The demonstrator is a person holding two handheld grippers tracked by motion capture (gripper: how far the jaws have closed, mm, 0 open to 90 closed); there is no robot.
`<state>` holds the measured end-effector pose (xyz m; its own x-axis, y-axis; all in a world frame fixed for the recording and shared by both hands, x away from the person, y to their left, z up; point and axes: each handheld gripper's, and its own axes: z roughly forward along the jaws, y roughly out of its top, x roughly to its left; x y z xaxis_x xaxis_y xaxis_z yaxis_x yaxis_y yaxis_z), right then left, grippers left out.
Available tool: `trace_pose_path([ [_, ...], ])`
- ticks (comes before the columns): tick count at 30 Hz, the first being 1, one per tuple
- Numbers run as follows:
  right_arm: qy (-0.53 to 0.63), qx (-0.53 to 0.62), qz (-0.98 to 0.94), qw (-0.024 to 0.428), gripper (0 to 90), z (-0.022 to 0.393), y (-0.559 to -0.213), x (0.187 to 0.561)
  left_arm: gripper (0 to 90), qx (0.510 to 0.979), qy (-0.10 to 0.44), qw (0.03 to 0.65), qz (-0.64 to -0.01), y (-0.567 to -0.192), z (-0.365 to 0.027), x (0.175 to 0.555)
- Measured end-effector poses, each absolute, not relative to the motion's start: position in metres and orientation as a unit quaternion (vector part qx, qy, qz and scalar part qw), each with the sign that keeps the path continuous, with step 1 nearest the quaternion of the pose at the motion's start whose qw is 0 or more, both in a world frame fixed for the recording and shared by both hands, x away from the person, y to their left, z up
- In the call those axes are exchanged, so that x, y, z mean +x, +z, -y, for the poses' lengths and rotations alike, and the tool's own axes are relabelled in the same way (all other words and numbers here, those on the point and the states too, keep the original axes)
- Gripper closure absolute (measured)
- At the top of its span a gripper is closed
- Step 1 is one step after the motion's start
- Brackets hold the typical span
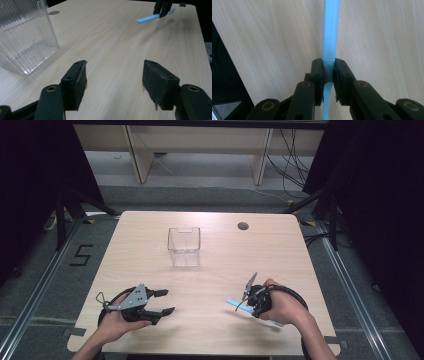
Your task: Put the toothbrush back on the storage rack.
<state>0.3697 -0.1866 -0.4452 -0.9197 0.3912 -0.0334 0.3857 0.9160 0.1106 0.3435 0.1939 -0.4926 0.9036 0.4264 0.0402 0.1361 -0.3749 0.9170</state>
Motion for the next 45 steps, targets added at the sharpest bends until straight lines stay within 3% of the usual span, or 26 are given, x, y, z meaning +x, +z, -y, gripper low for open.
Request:
trace_pose_path([
  [14,0.051,0.155,-0.986,0.035,79.0,0.165,-0.439,0.372,36.1,0.830,0.110,0.532,-0.129,-0.487,-0.169,0.348],
  [45,0.043,0.083,-0.995,0.031,79.0,0.136,-0.436,0.372,47.5,0.853,0.068,0.514,-0.050,-0.489,-0.127,0.365],
])
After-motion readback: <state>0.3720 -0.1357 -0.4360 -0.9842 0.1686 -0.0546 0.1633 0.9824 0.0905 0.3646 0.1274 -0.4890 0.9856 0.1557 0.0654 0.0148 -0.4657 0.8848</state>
